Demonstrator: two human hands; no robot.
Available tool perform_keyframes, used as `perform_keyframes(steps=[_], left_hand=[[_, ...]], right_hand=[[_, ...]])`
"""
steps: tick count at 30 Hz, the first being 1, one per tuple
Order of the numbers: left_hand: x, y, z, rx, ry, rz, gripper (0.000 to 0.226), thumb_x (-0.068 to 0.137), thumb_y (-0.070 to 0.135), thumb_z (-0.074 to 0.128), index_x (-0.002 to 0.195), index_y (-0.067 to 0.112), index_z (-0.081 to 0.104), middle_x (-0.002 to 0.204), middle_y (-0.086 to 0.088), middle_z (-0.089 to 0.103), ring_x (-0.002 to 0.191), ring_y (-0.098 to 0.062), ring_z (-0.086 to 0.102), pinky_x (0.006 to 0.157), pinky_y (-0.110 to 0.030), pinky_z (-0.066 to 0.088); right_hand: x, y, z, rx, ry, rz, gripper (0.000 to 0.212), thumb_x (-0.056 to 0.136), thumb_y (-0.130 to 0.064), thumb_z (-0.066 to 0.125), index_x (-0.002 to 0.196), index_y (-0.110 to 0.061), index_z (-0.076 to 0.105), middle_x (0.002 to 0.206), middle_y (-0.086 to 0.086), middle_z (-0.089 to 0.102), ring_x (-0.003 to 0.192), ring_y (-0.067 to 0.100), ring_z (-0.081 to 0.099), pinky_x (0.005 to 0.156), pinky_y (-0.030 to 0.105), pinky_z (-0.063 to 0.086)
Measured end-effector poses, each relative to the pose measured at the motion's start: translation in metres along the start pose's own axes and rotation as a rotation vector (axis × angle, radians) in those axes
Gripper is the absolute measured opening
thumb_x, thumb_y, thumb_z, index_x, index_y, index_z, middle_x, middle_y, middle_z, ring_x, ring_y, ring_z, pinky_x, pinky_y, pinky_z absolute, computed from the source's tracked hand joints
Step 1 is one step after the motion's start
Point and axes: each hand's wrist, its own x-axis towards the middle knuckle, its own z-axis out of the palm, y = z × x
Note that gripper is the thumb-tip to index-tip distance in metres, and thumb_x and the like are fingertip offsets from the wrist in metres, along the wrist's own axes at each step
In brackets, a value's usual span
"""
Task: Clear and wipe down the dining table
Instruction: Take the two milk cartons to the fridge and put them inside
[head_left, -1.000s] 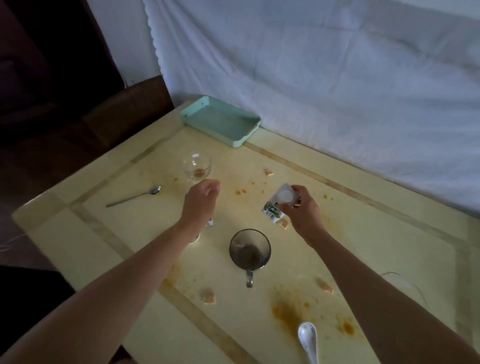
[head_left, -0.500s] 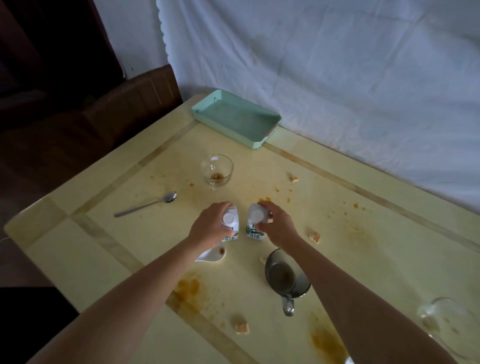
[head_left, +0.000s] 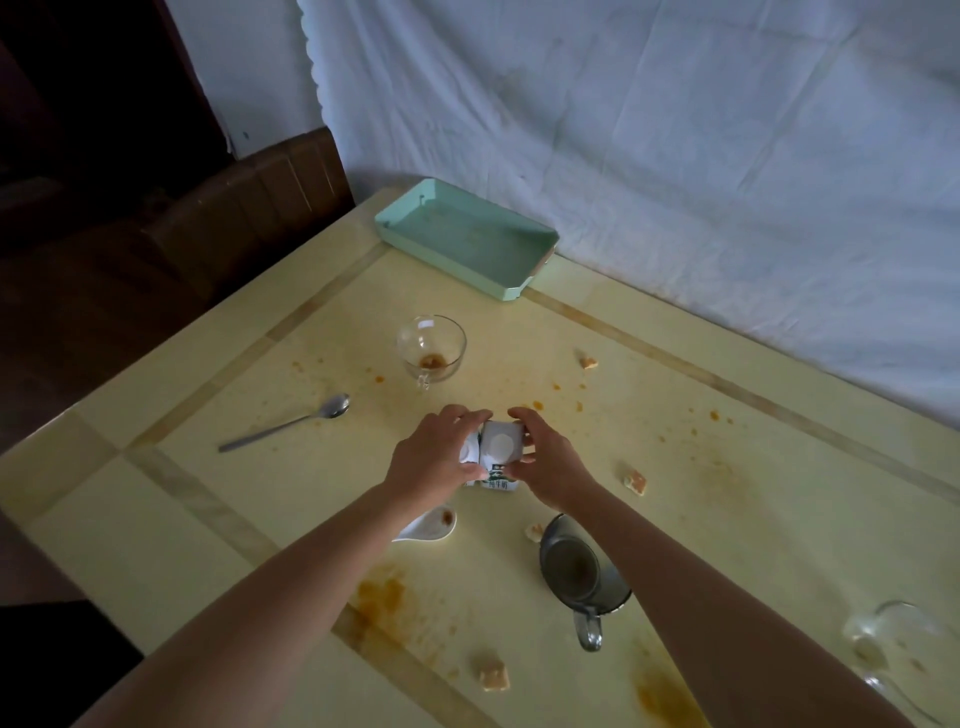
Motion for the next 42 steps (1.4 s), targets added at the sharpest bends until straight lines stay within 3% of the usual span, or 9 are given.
perform_keyframes(steps=[14,18,22,27,32,38,42], left_hand=[[-0.001,0.038,-0.041,0.143,0.057,0.133,0.061,0.078,0.046,0.067,0.132,0.035,0.042,0.127,0.013,0.055,0.111,-0.017,0.052,0.080,-0.033,0.046],[-0.003,0.060,-0.053,0.136,0.077,0.212,0.055,0.076,0.046,0.068,0.126,0.033,0.047,0.118,0.012,0.058,0.105,-0.018,0.054,0.074,-0.030,0.043],[-0.005,0.089,-0.061,0.125,0.094,0.304,0.057,0.073,0.047,0.071,0.124,0.032,0.050,0.114,0.010,0.062,0.098,-0.018,0.057,0.074,-0.033,0.050],[-0.012,0.142,-0.063,0.083,0.091,0.396,0.058,0.071,0.051,0.072,0.122,0.034,0.050,0.111,0.012,0.063,0.097,-0.017,0.057,0.071,-0.033,0.050],[-0.035,0.218,-0.051,0.067,0.036,0.509,0.058,0.070,0.053,0.072,0.121,0.035,0.051,0.114,0.012,0.062,0.100,-0.018,0.058,0.074,-0.033,0.049],[-0.095,0.320,-0.018,0.066,-0.048,0.706,0.055,0.072,0.052,0.071,0.122,0.039,0.051,0.111,0.013,0.062,0.100,-0.017,0.058,0.069,-0.029,0.043],[-0.164,0.388,0.014,0.074,-0.116,0.834,0.061,0.069,0.056,0.071,0.124,0.039,0.051,0.114,0.011,0.063,0.101,-0.017,0.060,0.075,-0.032,0.050]], right_hand=[[-0.025,-0.028,-0.036,0.029,0.105,-0.025,0.062,0.077,-0.001,0.068,0.131,-0.011,0.039,0.123,0.013,0.056,0.105,0.022,0.054,0.092,0.043,0.051],[-0.043,-0.036,-0.057,0.068,0.147,-0.018,0.067,0.078,0.000,0.068,0.135,-0.010,0.035,0.124,0.015,0.054,0.103,0.018,0.051,0.090,0.036,0.051],[-0.067,-0.039,-0.081,0.096,0.220,-0.005,0.067,0.079,-0.001,0.068,0.136,-0.011,0.035,0.125,0.014,0.054,0.107,0.020,0.052,0.091,0.036,0.051],[-0.109,-0.033,-0.121,0.174,0.341,0.040,0.054,0.077,0.000,0.067,0.125,-0.011,0.046,0.116,0.009,0.059,0.106,0.026,0.057,0.091,0.046,0.051],[-0.178,-0.013,-0.166,0.224,0.485,0.102,0.050,0.071,0.004,0.067,0.117,-0.009,0.053,0.110,0.009,0.062,0.104,0.028,0.059,0.091,0.052,0.049],[-0.298,0.022,-0.208,0.275,0.649,0.174,0.049,0.072,0.005,0.067,0.116,-0.010,0.054,0.105,0.004,0.063,0.103,0.025,0.060,0.089,0.044,0.052],[-0.403,0.048,-0.220,0.298,0.776,0.217,0.050,0.071,0.008,0.066,0.117,-0.006,0.054,0.106,0.009,0.063,0.103,0.028,0.060,0.086,0.042,0.053]])
